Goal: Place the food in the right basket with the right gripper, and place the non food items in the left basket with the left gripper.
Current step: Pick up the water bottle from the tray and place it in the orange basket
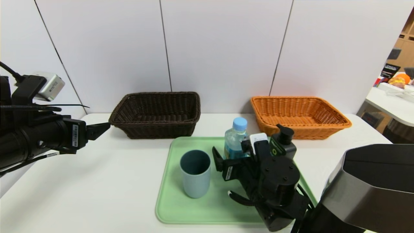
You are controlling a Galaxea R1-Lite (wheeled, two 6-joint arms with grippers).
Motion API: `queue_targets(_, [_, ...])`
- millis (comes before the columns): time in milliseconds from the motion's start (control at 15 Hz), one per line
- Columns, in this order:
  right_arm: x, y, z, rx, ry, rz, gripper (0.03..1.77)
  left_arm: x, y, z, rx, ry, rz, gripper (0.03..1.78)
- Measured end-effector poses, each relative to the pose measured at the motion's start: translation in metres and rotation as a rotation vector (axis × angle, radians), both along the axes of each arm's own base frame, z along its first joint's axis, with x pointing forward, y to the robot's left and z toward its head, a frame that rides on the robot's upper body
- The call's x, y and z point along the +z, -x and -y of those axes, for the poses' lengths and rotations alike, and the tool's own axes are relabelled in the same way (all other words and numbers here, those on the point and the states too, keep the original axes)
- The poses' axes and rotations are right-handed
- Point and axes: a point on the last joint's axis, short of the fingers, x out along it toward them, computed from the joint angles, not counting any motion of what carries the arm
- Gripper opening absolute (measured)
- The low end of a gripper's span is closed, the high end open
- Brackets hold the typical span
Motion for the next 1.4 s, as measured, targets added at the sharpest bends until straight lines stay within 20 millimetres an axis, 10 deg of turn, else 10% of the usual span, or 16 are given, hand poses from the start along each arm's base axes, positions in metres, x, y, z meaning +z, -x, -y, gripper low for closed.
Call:
queue_targets(600, [-0.0039,-0.0081,0.0012,-0.019,0.005,0.0,1.71,-0.0005,-0.0007,0.0,0.001,-0.001,-0.003,1.69])
queue_targets(1000, [-0.0057,-0.0087,-0.0001,-0.019,0.008,-0.002,0.93,-0.0011,-0.001,0.0001,-0.001,-0.001,-0.005,1.69])
queue_targets(1400, [-0.0056,-0.0066,-0.0023,-0.008,0.021,0.002,0.86,-0.0031,-0.0012,0.0003,-0.003,-0.001,-0.013,1.69])
